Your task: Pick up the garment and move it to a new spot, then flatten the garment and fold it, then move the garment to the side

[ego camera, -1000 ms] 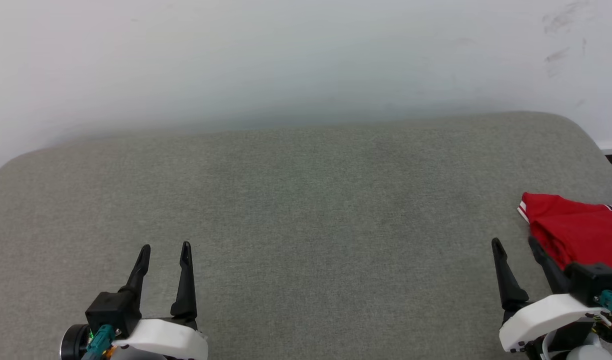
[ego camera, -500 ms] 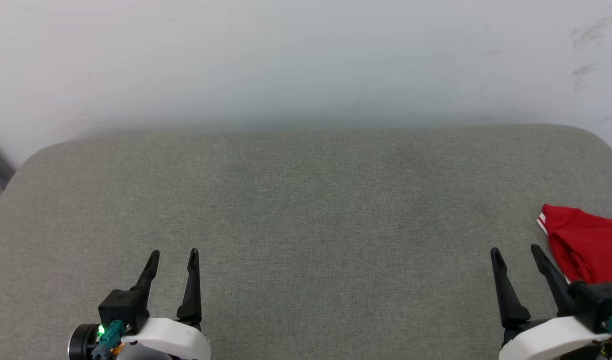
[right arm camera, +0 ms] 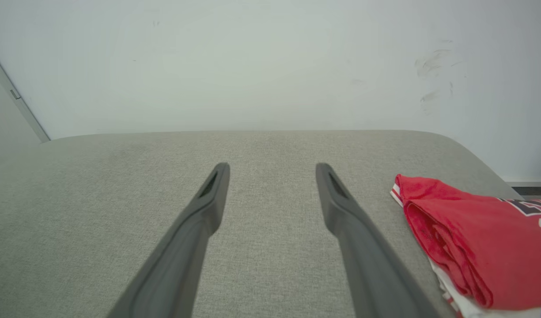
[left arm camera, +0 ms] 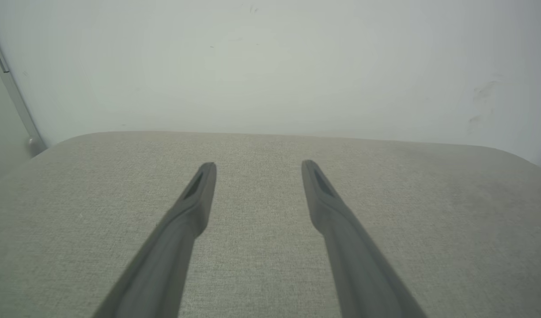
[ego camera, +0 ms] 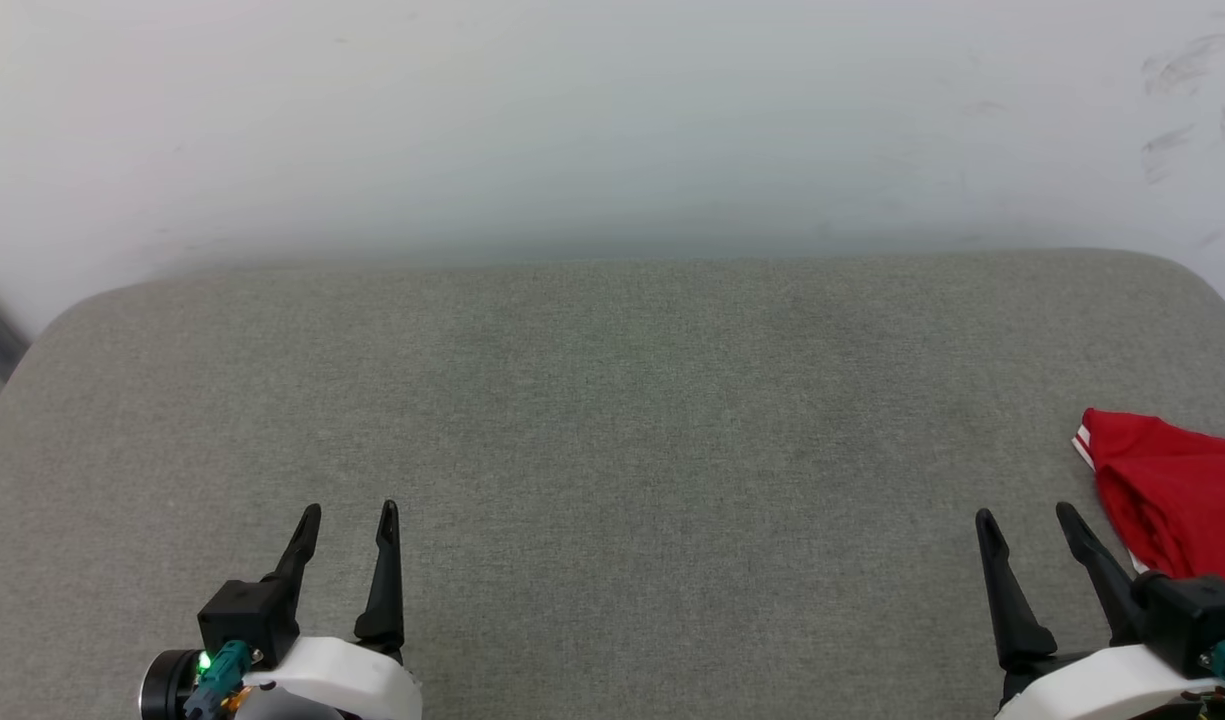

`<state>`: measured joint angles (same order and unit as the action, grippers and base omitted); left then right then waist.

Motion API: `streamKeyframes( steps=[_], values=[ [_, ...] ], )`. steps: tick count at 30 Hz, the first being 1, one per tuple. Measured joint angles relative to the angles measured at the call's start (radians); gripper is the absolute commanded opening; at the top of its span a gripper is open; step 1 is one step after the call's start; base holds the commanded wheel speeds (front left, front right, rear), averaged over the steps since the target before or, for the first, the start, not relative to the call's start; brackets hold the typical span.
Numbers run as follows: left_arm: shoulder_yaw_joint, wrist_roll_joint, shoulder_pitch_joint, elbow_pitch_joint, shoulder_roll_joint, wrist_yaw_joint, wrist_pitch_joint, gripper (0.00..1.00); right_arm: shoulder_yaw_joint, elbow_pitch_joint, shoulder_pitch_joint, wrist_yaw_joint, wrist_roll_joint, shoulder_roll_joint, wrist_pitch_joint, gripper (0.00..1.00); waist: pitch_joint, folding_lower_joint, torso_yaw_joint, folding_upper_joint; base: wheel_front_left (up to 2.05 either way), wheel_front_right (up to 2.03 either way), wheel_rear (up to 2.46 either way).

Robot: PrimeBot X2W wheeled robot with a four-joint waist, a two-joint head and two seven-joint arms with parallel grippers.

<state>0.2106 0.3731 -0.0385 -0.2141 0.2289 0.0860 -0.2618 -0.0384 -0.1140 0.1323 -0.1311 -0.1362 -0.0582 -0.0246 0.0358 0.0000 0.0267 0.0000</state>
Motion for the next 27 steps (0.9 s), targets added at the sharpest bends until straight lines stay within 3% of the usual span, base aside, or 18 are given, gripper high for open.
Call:
streamKeyframes(
  steps=[6, 7, 12, 27],
  values=[
    [-0.01, -0.008, 0.0, -0.003, -0.009, -0.007, 0.0, 1.0, -0.001, -0.001, 0.001, 0.0, 0.004, 0.002, -0.002, 1.0, 0.0, 0.0, 0.004, 0.0, 0.0, 0.0, 0.0],
    [-0.01, -0.008, 0.001, -0.006, -0.011, -0.008, -0.001, 0.0, 0.0, 0.002, 0.001, 0.0, 0.004, 0.002, -0.002, 0.0, -0.001, 0.0, 0.004, 0.0, 0.0, 0.0, 0.0],
    [-0.006, 0.014, 0.032, -0.042, -0.027, -0.009, 0.014, 0.0, 0.002, 0.044, 0.01, 0.0, -0.02, 0.002, -0.003, 0.0, -0.001, 0.0001, 0.004, 0.0, 0.0, 0.0, 0.0],
    [-0.068, 0.253, 0.026, -0.043, -0.056, -0.049, 0.085, 0.0, 0.0, 0.107, -0.022, 0.0, -0.317, -0.001, -0.011, 0.0, -0.006, 0.0001, 0.0, 0.0, 0.0, 0.0, 0.0]
  ],
)
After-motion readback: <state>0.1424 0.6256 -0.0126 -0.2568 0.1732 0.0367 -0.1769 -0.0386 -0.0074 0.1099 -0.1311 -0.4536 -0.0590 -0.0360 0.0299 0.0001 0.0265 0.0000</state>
